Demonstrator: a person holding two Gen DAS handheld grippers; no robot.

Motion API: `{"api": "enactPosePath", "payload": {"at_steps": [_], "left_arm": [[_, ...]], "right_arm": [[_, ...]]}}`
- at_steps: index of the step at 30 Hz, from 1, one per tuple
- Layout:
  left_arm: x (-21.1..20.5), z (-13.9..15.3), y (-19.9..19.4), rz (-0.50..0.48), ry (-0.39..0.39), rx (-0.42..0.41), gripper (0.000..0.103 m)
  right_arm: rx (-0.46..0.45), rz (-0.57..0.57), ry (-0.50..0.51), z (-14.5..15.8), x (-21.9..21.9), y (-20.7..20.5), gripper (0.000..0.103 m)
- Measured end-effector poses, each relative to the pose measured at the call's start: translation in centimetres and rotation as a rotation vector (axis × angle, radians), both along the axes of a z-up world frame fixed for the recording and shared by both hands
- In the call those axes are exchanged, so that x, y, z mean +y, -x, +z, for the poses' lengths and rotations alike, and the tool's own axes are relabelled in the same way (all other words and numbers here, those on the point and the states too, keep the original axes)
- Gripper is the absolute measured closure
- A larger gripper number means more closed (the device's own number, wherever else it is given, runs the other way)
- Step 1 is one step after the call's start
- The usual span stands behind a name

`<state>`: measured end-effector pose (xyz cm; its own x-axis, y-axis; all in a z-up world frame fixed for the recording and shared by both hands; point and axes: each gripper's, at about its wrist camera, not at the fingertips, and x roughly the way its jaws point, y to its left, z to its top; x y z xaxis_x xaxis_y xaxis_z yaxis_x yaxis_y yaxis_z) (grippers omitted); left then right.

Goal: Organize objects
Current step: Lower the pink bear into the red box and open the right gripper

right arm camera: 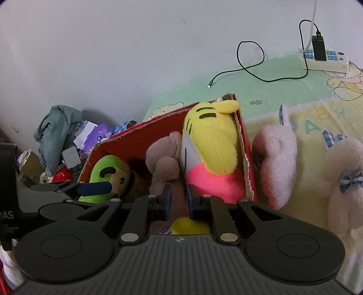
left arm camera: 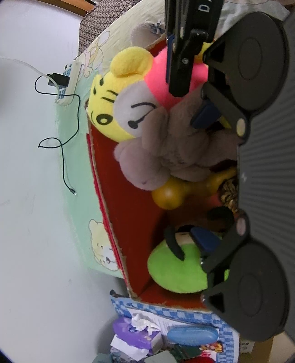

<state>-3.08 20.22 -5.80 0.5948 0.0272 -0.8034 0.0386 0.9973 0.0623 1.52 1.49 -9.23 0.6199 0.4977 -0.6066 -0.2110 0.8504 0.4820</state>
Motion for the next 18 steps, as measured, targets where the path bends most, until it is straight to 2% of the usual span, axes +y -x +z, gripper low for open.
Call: {"api": "enactPosePath", "payload": {"at_steps": [13, 18], "left_arm": [[-0.80, 0.11, 0.48, 0.012, -0.026, -0.001, 0.008], [-0.66, -0.11, 0.51, 0.018, -0.014, 0.008, 0.008]], "right_arm": [[-0.017, 0.000, -0.014, 0.02, -0.32, 0.50, 0.091], [-0.027, -0.002, -0.011, 0.00, -0.30, 0.61, 0.092]]}}
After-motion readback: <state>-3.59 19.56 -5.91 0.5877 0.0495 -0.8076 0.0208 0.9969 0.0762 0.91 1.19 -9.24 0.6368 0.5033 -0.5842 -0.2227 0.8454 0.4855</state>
